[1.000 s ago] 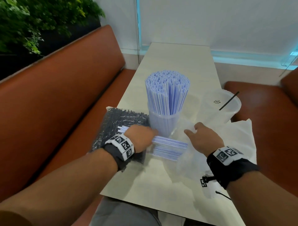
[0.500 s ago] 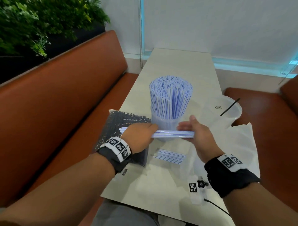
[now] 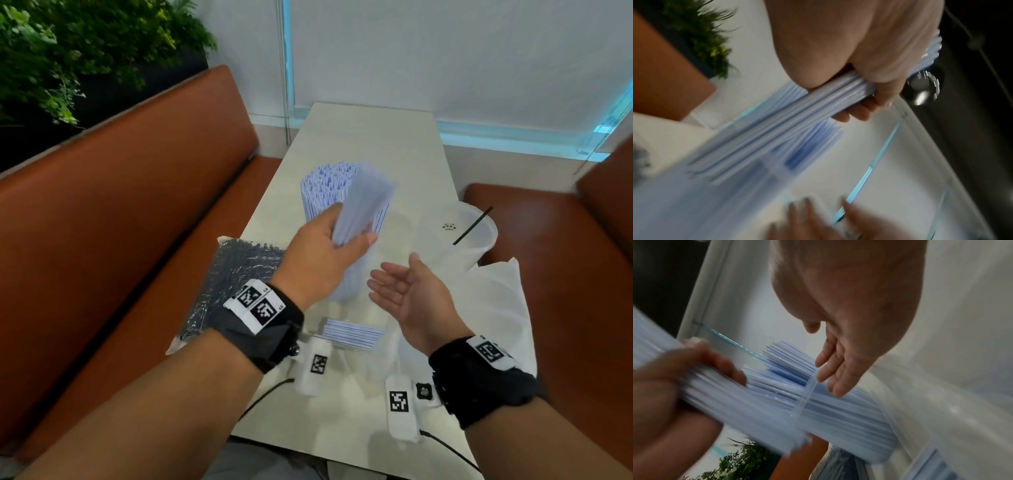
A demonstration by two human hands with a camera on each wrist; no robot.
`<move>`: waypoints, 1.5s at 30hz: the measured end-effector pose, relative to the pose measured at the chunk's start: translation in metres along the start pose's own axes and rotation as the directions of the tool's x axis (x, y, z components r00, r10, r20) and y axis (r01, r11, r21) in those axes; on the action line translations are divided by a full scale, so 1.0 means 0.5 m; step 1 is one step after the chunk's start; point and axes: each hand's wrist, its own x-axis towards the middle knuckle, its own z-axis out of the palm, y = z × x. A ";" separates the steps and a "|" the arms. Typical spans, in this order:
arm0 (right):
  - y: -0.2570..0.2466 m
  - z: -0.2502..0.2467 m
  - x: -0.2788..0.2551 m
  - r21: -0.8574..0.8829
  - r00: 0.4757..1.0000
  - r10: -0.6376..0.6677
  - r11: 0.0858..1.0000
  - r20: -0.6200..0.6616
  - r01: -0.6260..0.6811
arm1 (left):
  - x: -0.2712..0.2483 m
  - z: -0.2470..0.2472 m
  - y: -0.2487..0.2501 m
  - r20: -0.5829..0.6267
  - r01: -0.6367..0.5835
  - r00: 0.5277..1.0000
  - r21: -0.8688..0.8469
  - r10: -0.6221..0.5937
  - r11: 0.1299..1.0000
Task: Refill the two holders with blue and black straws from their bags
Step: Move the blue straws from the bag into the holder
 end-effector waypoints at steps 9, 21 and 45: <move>0.000 0.041 -0.018 0.155 0.967 0.100 0.978 0.233 -0.139 | 0.034 0.069 0.041 -0.130 -0.012 0.987 -0.638 -0.092 0.770; 0.004 0.039 -0.017 -0.489 0.813 -0.318 0.672 0.488 0.556 | 0.041 0.042 0.032 -0.177 0.030 0.964 -0.670 -0.198 0.742; -0.034 0.047 0.073 -0.914 0.885 -0.231 -0.116 0.405 0.389 | 0.174 -0.062 0.097 -0.418 -0.180 0.908 -0.367 0.011 0.913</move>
